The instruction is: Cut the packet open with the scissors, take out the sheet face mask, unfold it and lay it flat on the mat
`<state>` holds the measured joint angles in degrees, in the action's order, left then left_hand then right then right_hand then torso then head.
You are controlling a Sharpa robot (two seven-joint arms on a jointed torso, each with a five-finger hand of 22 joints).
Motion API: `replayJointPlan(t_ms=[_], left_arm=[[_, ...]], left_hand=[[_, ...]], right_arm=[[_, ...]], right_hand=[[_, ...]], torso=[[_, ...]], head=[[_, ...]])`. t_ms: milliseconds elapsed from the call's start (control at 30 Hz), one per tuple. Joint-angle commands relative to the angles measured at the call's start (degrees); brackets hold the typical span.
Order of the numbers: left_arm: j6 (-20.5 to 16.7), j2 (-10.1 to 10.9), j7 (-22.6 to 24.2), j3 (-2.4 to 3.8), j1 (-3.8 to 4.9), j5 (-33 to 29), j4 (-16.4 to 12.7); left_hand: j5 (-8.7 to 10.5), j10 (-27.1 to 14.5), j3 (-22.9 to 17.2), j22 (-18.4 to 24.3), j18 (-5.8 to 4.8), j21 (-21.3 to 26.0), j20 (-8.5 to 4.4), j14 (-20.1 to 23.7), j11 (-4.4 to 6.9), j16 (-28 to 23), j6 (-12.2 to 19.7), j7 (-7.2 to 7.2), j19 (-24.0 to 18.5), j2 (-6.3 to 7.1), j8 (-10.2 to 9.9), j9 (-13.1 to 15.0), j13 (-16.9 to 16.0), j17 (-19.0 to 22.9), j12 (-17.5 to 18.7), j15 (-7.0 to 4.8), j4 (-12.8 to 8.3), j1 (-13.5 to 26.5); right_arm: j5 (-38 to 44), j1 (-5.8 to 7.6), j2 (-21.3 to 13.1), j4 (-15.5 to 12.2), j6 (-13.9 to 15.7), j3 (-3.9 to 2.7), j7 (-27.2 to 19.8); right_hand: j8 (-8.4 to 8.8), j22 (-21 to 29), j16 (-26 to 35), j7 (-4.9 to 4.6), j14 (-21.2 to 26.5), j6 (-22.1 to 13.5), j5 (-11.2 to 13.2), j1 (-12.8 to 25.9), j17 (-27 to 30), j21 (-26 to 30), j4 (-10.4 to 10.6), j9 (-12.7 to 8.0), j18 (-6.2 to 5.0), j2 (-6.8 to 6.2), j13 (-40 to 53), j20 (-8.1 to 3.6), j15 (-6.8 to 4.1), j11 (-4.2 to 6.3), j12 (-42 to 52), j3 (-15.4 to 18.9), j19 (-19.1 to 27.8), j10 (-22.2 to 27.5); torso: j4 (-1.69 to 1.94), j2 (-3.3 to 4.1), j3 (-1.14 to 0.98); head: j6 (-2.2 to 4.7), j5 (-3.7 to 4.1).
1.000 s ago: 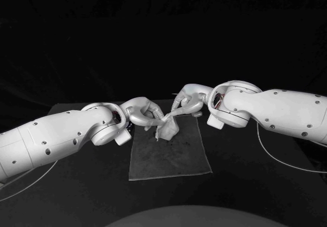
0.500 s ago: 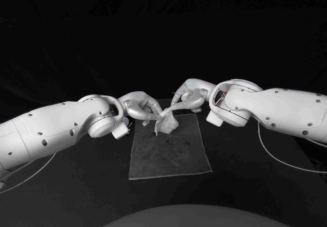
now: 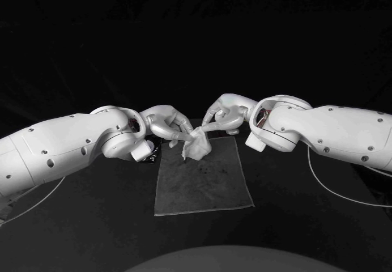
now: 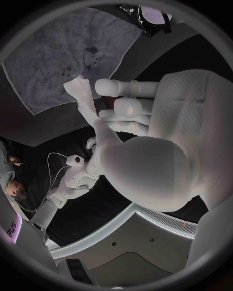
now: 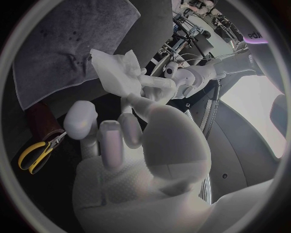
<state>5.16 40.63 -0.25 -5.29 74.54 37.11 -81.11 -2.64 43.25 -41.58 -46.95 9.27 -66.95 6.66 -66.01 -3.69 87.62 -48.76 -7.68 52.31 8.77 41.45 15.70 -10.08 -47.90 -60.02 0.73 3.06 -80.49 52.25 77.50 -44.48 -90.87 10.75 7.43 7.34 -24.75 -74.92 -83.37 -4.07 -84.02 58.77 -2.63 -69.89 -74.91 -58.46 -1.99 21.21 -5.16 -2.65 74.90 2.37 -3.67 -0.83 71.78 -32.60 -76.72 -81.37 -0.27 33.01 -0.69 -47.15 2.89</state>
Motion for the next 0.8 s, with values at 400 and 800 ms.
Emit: replayJointPlan(t_ms=[400, 800], left_arm=[[2.21, -0.37, 0.15, 0.05, 0.79, 0.47, 1.63], [2.61, -0.42, 0.67, 0.05, 1.25, 1.55, 1.86]], left_hand=[[-0.13, 0.53, -0.24, -0.29, 0.63, -0.19, -0.04, 0.28, 0.03, -0.15, -0.35, -0.03, -0.01, -0.24, 0.18, 0.98, 0.18, -0.26, 0.58, -0.11, -0.73, 0.50], [-0.13, 0.57, -0.30, -0.34, 0.62, -0.23, -0.04, 0.26, 0.04, -0.14, -0.35, -0.03, 0.03, -0.28, 0.12, 0.98, 0.20, -0.29, 0.65, -0.12, -0.85, 0.49]], right_arm=[[-2.22, 0.04, -0.36, -0.36, 2.92, -0.01, -1.40], [-3.59, 0.04, -0.30, -0.25, 4.42, 0.01, -2.01]], right_hand=[[-0.46, -5.41, -0.31, 0.27, -3.96, 0.44, -0.14, -0.26, -6.74, -0.85, -0.87, 2.47, -0.80, 0.73, 1.89, 0.02, -0.35, 1.40, 0.67, -1.23, -0.03, -1.78], [-0.33, -5.12, 0.21, 0.14, -3.80, -0.12, -0.14, 0.05, -6.09, 0.15, -0.81, 2.47, -0.99, 0.52, 1.08, 0.03, -0.32, 1.32, -0.50, -1.16, 0.41, -1.32]], torso=[[-0.02, -0.02, 0.01], [0.01, 0.01, 0.03]], head=[[-0.03, -0.07], [0.09, 0.00]])
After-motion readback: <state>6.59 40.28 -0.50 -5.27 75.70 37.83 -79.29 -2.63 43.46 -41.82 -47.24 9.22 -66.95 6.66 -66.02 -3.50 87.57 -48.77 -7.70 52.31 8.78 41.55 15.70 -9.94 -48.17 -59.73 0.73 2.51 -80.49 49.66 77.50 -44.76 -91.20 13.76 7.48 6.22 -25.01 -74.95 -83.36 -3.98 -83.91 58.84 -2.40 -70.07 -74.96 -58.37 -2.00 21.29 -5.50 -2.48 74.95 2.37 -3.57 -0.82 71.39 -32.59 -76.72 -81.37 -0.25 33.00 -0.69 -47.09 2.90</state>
